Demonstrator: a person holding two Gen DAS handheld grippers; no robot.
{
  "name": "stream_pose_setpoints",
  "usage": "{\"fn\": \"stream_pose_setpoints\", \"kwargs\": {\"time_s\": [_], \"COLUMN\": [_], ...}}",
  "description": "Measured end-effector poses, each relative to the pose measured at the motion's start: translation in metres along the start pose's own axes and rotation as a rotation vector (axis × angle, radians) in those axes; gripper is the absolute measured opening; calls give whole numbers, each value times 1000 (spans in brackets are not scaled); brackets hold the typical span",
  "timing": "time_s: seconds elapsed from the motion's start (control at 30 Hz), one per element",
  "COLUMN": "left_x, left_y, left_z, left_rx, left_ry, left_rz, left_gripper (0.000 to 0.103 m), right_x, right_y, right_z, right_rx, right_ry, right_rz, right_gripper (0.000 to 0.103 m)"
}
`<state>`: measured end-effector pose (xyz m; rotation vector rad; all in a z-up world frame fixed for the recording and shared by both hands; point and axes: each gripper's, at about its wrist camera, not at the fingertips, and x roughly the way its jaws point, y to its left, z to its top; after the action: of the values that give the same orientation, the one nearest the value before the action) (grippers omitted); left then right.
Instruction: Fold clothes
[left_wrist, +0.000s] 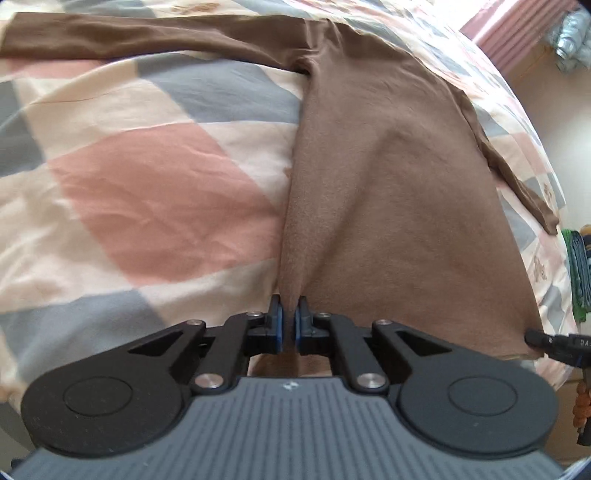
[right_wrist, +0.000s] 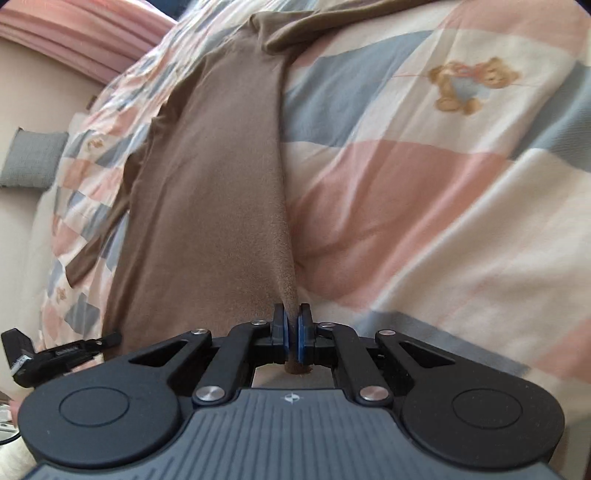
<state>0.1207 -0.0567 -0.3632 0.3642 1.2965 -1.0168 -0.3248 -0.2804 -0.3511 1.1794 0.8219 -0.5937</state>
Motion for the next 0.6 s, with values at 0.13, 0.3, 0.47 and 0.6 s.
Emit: {"fn": "stream_pose_setpoints", "kwargs": {"time_s": [0.13, 0.3, 0.47, 0.6], "left_x": [35, 12, -5, 17], "left_y": [-4, -10, -24, -53], "left_z": [-9, 13, 104, 210], "left_rx": [10, 43, 53, 108], "left_ry": [127, 170, 61, -43], "left_rz": [97, 171, 70, -75], "left_gripper": [7, 39, 44, 46], "right_x": [31, 14, -14, 16], "right_y": [-12, 1, 6, 35], "right_z": [4, 32, 110, 208], "right_rx": [48, -36, -120, -239], "right_ry": [88, 189, 82, -27], "right_rz": [-44, -41, -30, 6], "right_gripper": [5, 55, 59, 60]}}
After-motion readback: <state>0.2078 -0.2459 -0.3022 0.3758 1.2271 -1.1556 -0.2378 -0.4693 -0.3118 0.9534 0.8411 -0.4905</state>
